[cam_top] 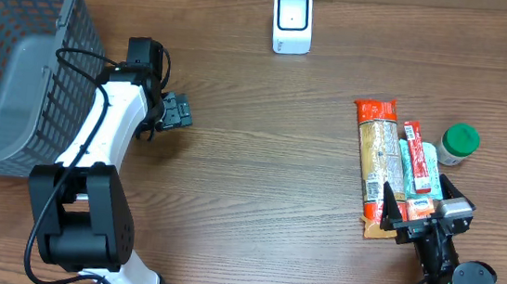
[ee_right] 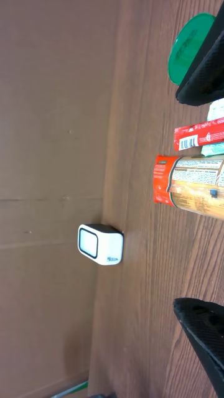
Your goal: Scan the item barcode
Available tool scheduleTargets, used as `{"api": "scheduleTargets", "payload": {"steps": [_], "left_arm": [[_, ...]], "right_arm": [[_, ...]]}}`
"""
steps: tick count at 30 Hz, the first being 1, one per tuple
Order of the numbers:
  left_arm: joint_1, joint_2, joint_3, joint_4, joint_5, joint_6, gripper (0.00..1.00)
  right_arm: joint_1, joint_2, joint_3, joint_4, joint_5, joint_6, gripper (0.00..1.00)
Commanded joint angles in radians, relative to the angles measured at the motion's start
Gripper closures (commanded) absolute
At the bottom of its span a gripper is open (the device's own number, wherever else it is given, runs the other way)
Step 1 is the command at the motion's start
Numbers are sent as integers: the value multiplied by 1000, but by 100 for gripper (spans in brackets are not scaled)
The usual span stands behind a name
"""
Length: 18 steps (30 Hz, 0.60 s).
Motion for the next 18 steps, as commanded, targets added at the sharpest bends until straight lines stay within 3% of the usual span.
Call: {"api": "scheduleTargets", "payload": {"steps": [1, 10, 18], "left_arm": [[4, -4, 0, 2, 1, 4, 0], [4, -20, 0, 2, 1, 4, 0], [4, -313, 0, 2, 1, 4, 0]], "right_arm": [[-8, -9, -11, 5, -5, -4, 0], [-8, -9, -11, 5, -5, -4, 0], [-8, -9, -11, 5, -5, -4, 0]]}}
